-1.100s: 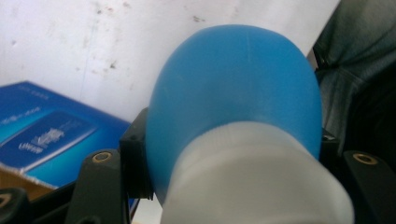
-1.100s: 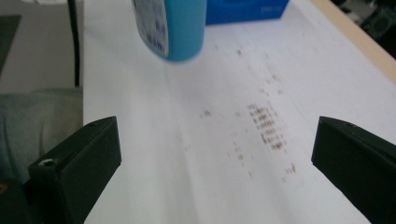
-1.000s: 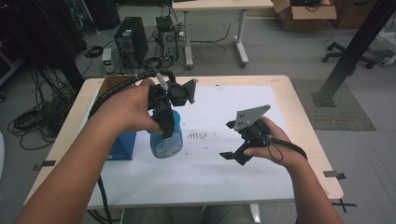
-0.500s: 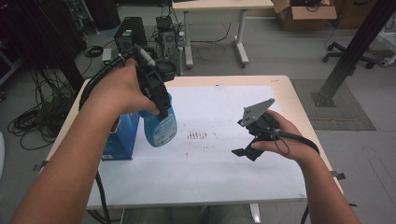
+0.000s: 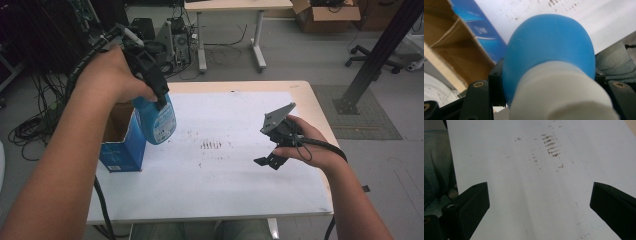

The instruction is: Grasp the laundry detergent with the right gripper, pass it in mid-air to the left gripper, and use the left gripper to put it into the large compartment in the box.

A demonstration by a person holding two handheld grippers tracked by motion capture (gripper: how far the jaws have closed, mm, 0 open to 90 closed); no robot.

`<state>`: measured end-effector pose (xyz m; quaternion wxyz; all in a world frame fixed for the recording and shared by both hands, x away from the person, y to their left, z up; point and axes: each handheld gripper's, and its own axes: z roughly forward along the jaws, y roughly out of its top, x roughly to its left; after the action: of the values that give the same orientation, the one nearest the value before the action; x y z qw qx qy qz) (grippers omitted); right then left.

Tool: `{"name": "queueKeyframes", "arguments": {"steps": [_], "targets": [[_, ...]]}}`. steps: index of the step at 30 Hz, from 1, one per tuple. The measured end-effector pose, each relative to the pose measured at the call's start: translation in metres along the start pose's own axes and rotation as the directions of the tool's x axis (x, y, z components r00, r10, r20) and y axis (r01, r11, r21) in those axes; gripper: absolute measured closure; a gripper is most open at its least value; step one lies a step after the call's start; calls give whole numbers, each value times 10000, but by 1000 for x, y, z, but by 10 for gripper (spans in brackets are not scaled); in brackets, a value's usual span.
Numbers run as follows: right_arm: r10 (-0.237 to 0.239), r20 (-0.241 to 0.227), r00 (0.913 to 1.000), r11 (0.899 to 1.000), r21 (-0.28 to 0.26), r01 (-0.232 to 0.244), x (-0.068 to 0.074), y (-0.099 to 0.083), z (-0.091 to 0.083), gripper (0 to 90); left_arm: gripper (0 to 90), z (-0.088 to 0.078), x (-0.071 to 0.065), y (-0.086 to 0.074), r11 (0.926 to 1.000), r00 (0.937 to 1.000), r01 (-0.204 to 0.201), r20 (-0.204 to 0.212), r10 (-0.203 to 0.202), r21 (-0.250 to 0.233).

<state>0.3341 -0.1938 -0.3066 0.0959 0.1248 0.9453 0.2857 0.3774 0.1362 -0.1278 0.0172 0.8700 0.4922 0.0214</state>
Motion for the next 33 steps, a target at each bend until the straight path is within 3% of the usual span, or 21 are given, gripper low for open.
{"name": "queueKeyframes", "arguments": {"steps": [7,15,22,27,33], "targets": [[-134,-24,9999,9994,318,134,-2,3,-5,28,379,-18,22,-7,9967,9967,809,20,-809,-109],[-140,-91,9999,9975,698,146,-6,3,-8,28,378,-36,51,-16,9839,9840,1782,-33,-1782,-140],[51,-211,9998,9962,870,-33,-8,-4,-6,30,378,-40,77,-22,9629,9629,2697,78,-2696,-37],[140,-249,9996,9954,946,-116,-9,-7,-5,31,378,-40,94,-28,9396,9396,3421,94,-3420,-108],[143,-294,9995,9953,959,-114,-10,-8,-4,31,377,-36,109,-32,9156,9158,4012,-66,-4015,-255]]}}
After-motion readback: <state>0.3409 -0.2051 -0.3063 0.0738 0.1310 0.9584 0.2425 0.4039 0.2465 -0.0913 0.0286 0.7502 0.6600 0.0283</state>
